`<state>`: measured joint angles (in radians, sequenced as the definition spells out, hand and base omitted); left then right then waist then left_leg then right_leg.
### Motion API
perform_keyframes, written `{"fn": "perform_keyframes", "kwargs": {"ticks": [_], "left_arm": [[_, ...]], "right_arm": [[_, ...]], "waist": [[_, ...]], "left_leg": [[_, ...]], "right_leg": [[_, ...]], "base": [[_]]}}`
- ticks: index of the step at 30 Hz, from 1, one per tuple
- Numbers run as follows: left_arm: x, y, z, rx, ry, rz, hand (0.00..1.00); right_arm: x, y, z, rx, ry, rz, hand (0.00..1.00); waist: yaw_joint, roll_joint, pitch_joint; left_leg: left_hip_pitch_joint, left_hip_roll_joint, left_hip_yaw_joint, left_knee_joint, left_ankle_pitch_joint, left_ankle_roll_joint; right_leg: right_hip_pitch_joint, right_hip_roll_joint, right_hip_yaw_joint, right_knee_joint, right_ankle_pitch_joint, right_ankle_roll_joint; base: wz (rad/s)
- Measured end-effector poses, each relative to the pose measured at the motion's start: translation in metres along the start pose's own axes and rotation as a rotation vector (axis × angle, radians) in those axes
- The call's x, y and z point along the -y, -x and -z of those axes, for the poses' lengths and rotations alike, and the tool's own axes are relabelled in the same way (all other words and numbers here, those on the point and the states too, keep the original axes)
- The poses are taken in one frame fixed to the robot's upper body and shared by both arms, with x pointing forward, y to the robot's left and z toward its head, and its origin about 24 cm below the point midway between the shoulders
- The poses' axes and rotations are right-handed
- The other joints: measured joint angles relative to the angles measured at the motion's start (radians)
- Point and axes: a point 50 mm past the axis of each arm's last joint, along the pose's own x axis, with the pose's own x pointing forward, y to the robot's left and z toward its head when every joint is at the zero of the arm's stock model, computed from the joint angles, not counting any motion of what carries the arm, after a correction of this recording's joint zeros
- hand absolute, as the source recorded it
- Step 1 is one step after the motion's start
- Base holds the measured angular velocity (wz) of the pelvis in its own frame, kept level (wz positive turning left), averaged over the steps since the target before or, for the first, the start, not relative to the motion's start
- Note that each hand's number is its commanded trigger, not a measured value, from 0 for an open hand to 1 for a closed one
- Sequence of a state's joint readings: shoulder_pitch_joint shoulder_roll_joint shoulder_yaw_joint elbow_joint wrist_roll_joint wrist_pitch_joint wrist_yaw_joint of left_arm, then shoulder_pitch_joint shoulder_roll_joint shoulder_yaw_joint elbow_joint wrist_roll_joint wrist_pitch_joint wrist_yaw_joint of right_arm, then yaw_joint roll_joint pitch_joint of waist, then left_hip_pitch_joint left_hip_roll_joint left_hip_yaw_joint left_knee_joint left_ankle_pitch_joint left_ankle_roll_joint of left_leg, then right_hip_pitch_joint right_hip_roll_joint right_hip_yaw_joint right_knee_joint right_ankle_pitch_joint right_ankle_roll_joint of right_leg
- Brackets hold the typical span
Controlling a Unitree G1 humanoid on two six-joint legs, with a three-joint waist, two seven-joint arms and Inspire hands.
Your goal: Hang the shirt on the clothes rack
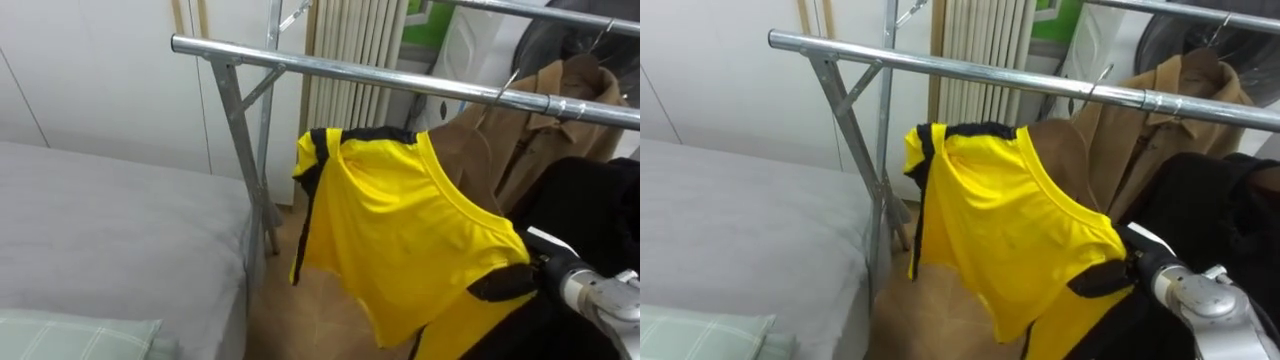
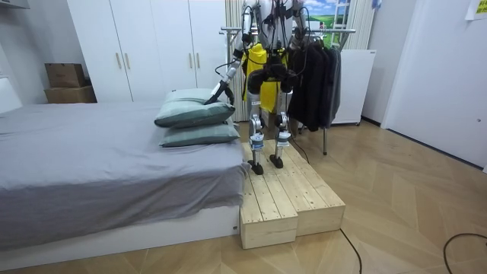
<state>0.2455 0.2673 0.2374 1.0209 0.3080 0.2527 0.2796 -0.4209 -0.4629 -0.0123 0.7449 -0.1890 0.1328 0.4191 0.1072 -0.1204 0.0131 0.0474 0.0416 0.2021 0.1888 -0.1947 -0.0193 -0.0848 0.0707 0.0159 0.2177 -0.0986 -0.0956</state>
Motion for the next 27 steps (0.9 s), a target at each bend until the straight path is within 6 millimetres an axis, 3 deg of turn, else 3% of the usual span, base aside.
{"fn": "perform_keyframes", "kwargs": {"ticks": [20,27], "left_arm": [[-0.002,-0.001,-0.002,0.01,-0.002,0.0,0.0],[-0.002,0.0,-0.004,0.016,0.002,-0.001,0.0]], "right_arm": [[-0.005,-0.003,0.021,-0.08,-0.026,-0.006,1.0],[-0.009,-0.004,0.028,-0.095,-0.056,-0.006,1.0]], "waist": [[0.011,0.001,0.0007],[0.016,0.006,0.0001]], "left_leg": [[0.026,-0.002,-0.02,-0.001,0.0,0.0],[0.036,-0.003,-0.049,-0.001,0.0,0.0]], "right_leg": [[0.041,0.002,0.001,-0.019,-0.001,0.002],[0.06,0.002,-0.009,-0.032,0.0,0.003]], "base": [[0.02],[0.04]]}}
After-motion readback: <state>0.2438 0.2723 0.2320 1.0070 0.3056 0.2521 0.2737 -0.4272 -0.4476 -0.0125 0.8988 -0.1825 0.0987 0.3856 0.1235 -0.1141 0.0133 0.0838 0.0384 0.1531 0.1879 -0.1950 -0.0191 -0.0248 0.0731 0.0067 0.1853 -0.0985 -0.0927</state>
